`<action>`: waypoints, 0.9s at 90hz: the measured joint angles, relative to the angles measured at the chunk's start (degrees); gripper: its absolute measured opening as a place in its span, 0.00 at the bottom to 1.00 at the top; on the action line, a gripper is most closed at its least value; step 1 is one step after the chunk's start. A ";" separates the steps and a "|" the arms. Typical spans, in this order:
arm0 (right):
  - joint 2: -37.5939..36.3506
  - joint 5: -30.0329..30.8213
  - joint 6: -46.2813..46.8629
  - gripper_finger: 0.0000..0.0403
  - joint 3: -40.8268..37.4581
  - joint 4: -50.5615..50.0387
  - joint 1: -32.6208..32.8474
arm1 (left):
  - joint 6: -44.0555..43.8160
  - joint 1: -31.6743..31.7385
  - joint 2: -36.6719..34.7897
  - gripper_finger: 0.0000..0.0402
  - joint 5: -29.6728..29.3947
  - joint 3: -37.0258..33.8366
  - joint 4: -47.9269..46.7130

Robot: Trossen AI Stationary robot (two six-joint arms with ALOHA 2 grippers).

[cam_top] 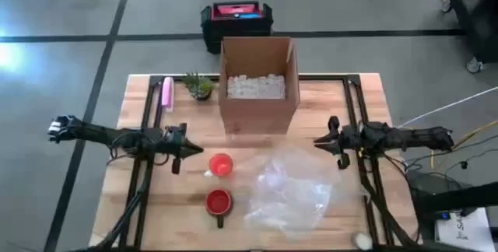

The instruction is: Wrap mug

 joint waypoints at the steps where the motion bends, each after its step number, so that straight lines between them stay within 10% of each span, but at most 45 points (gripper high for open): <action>1: 0.00 0.01 0.00 0.10 -0.01 0.00 -0.01 | 0.00 0.00 0.00 0.00 0.00 0.00 0.00; 81: -0.01 0.02 0.00 0.19 -0.02 0.00 -0.01 | 0.00 0.00 0.00 0.00 -0.01 -0.02 0.00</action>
